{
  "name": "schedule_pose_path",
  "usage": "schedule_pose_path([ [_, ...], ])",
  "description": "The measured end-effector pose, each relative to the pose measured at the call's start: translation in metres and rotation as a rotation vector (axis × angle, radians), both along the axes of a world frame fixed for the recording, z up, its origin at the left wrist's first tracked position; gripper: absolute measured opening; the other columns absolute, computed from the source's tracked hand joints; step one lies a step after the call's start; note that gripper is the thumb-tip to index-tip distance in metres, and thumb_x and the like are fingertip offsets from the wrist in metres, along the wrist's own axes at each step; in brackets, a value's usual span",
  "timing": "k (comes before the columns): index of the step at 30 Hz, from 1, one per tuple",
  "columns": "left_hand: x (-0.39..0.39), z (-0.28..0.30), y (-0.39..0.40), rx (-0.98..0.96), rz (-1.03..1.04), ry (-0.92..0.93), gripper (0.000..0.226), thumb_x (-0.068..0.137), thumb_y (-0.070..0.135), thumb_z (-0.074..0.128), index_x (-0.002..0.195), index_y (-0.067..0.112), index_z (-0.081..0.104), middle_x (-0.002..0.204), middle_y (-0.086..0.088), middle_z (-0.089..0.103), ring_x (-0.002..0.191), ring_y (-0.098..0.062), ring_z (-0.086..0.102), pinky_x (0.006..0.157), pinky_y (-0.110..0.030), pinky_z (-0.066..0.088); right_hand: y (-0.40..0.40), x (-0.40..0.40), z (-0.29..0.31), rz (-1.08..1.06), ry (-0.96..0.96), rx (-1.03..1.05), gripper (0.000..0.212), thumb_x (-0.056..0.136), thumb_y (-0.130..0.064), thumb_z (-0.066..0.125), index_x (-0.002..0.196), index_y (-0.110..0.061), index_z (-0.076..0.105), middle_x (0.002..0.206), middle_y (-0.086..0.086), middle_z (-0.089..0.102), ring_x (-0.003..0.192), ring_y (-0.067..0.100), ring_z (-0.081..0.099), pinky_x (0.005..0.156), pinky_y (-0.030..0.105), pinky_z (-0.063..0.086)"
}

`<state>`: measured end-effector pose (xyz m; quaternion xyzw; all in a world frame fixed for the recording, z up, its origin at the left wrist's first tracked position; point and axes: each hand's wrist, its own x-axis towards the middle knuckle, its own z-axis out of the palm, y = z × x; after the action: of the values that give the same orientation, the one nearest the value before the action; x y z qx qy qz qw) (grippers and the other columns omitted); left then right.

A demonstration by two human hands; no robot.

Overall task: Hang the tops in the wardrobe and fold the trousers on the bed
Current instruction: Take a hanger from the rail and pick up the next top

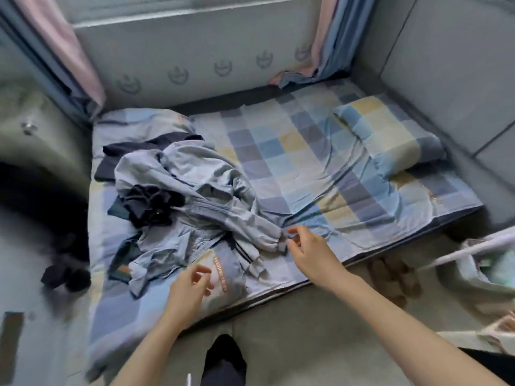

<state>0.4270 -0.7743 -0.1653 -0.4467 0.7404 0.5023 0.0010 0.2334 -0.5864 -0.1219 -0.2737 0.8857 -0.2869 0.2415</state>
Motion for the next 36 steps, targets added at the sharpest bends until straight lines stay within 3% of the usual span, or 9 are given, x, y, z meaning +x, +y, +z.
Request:
schedule_pose_path([
  [2,0.006,-0.018,-0.052,0.026,0.045,-0.041,0.012,0.097,0.007,0.052,0.095,0.008,0.064,0.075,-0.011,0.07,0.067,-0.024,0.067,0.062,-0.028,0.051,-0.052,-0.009,-0.018,0.015,-0.031,0.049,0.033,0.099,-0.034,0.043,0.125,-0.014,0.049,0.119,0.007,0.061,0.105,0.025,0.056,0.077,0.033,0.042],
  [7,-0.012,-0.071,-0.18,0.066,0.093,-0.158,0.012,0.094,0.006,0.054,0.09,0.01,0.064,0.081,-0.009,0.07,0.081,-0.031,0.067,0.078,-0.04,0.054,-0.176,-0.034,-0.072,0.04,-0.073,0.179,0.035,0.098,-0.034,0.041,0.124,-0.012,0.048,0.117,0.01,0.061,0.105,0.028,0.055,0.081,0.037,0.045],
  [11,-0.032,-0.118,-0.26,0.032,0.101,-0.259,0.008,0.091,0.011,0.058,0.089,0.012,0.065,0.091,-0.007,0.07,0.09,-0.03,0.066,0.083,-0.039,0.05,-0.254,-0.053,-0.123,0.122,-0.053,0.268,0.033,0.097,-0.033,0.042,0.12,-0.01,0.05,0.119,0.013,0.061,0.109,0.031,0.056,0.087,0.038,0.046],
  [20,-0.073,-0.266,-0.377,0.005,0.163,-0.418,0.037,0.092,0.023,0.061,0.124,0.007,0.054,0.126,-0.012,0.056,0.108,-0.027,0.054,0.085,-0.032,0.04,-0.389,-0.104,-0.281,0.376,0.044,0.411,0.037,0.098,-0.036,0.044,0.12,-0.007,0.049,0.124,0.016,0.056,0.117,0.034,0.05,0.093,0.04,0.04],
  [23,-0.092,-0.3,-0.394,-0.129,0.071,-0.491,0.047,0.092,0.024,0.059,0.134,0.013,0.044,0.14,-0.014,0.041,0.119,-0.034,0.048,0.098,-0.043,0.043,-0.418,-0.112,-0.33,0.44,0.109,0.453,0.042,0.098,-0.038,0.044,0.123,-0.004,0.045,0.126,0.019,0.051,0.118,0.037,0.046,0.099,0.042,0.037],
  [26,-0.114,-0.326,-0.405,-0.42,-0.095,-0.54,0.062,0.09,0.021,0.059,0.146,0.022,0.032,0.153,-0.007,0.026,0.134,-0.035,0.032,0.107,-0.048,0.036,-0.441,-0.12,-0.372,0.474,0.172,0.501,0.049,0.098,-0.041,0.045,0.126,-0.001,0.038,0.129,0.021,0.046,0.118,0.04,0.042,0.1,0.044,0.032],
  [31,-0.146,-0.361,-0.42,-0.581,-0.276,-0.597,0.08,0.092,0.019,0.057,0.154,0.034,0.01,0.163,0.0,0.003,0.147,-0.035,0.009,0.118,-0.051,0.016,-0.468,-0.126,-0.422,0.468,0.113,0.57,0.086,0.089,-0.051,0.056,0.147,-0.004,0.013,0.145,0.018,0.034,0.133,0.041,0.03,0.108,0.057,0.024],
  [33,-0.15,-0.371,-0.427,-0.595,-0.349,-0.639,0.082,0.093,0.016,0.055,0.154,0.037,0.005,0.164,0.003,-0.007,0.143,-0.035,0.02,0.114,-0.051,0.026,-0.473,-0.127,-0.432,0.478,0.084,0.581,0.07,0.089,-0.043,0.057,0.139,-0.007,0.024,0.141,0.017,0.04,0.13,0.04,0.036,0.105,0.065,0.025],
  [36,-0.147,-0.378,-0.433,-0.496,-0.407,-0.747,0.083,0.093,0.014,0.051,0.154,0.04,0.001,0.163,0.005,-0.011,0.131,-0.036,0.039,0.101,-0.051,0.04,-0.466,-0.123,-0.426,0.488,0.053,0.411,0.025,0.094,-0.024,0.049,0.113,-0.01,0.041,0.122,0.02,0.056,0.112,0.039,0.053,0.092,0.05,0.044],
])
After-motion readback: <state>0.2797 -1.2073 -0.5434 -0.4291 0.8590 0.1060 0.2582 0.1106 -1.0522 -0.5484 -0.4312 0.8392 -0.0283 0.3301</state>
